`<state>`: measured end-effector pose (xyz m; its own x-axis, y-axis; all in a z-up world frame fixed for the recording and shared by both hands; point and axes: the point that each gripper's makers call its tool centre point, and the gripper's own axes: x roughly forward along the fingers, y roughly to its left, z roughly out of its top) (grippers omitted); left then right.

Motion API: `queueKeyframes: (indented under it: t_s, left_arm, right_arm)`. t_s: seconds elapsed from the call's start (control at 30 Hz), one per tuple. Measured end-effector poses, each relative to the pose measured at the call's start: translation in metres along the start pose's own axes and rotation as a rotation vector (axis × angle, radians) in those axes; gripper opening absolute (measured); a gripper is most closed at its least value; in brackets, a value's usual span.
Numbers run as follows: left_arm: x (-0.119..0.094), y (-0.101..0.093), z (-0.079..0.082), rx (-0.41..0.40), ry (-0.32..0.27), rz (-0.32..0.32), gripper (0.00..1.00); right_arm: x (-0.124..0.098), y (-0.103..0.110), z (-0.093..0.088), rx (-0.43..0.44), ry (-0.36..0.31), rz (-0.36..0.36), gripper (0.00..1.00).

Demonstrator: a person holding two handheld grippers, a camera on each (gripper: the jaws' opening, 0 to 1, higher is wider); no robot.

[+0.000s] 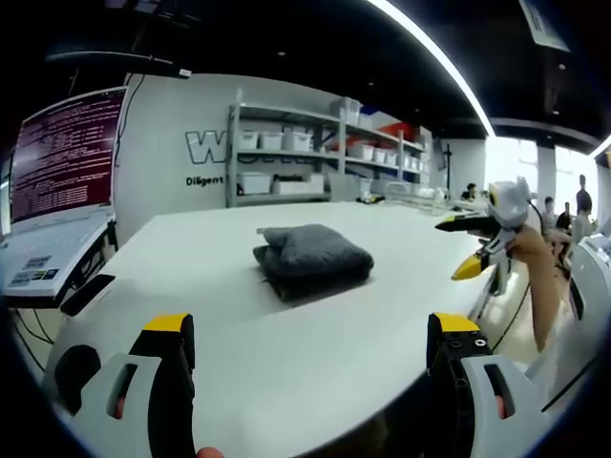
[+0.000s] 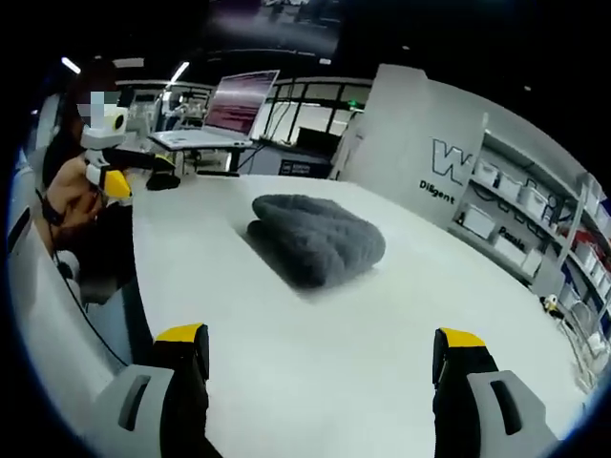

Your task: Open the folded towel by lifting each exposed corner and separating the folded layers until the towel lies flat within the target outline without major curled edges

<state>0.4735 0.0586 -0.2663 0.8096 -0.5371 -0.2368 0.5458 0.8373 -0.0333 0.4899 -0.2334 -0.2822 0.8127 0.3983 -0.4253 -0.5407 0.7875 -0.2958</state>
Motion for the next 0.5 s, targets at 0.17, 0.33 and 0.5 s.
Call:
queueKeyframes:
  t_s: [0.17,0.33,0.5]
  left_arm:
    - [-0.001,0.0,0.0,0.0,-0.002,0.001,0.99]
    - [-0.003,0.0,0.0,-0.002,-0.004,0.002,0.99]
    - [-0.003,0.002,-0.001,-0.004,0.0,0.006,0.99]
  right_arm:
    - [0.011,0.003,0.012,-0.043,-0.003,0.023,0.99]
    - [0.026,0.009,0.024,-0.097,0.006,0.058,0.98]
    - [0.046,0.018,0.031,-0.184,0.039,0.105,0.97]
